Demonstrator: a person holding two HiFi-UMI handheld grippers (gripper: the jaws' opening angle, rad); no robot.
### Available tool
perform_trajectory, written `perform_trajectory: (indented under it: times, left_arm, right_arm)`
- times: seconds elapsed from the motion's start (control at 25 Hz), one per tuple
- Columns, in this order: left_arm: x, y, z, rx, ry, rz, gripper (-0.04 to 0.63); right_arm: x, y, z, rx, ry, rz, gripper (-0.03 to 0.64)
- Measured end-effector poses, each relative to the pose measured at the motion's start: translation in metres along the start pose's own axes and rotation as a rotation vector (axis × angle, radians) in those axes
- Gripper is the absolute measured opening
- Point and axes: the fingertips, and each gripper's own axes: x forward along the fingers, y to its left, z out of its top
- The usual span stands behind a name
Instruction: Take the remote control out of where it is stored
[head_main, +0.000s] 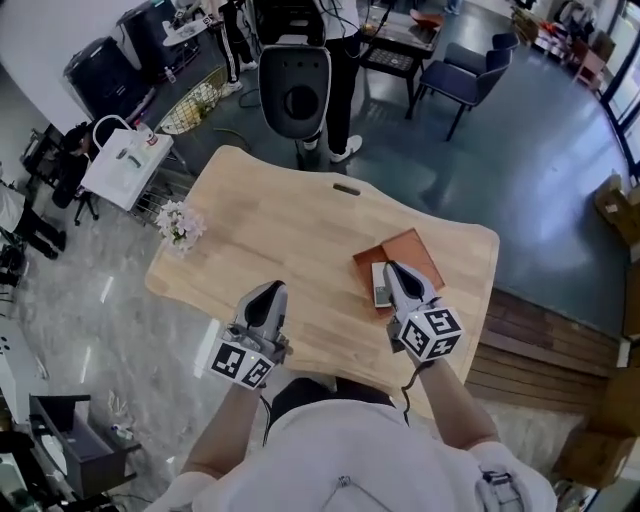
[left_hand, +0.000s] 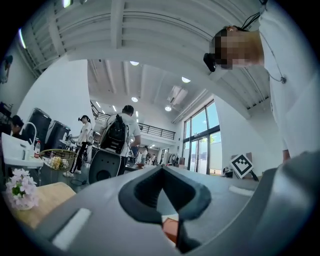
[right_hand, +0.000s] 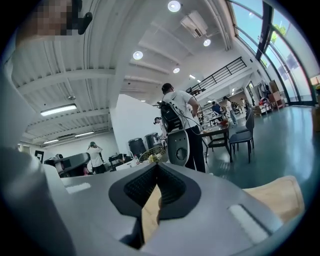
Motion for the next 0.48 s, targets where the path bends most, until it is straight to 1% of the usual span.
perform_trajectory:
  times: [0.12, 0.24, 0.36, 0.48]
  left_arm:
    - [0.009, 0.009, -0.014, -0.019, 0.043, 0.003, 0.0]
    - [0.015, 0.014, -0.033, -0.059, 0.093, -0.016, 0.001]
    - [0.02, 0.016, -0.053, -0.096, 0.143, -0.042, 0.001]
    - [0.025, 0.022, -0.069, -0.132, 0.18, -0.051, 0.001]
  right_arm:
    - [0.01, -0.015, -0.012, 0.022, 0.038, -0.025, 0.028]
    - [0.012, -0.032, -0.034, 0.033, 0.1, -0.084, 0.029]
    - [0.013, -0.055, -0.07, 0.057, 0.195, -0.158, 0.048]
    - [0.018, -0.083, -0.117, 0.074, 0.32, -0.22, 0.096]
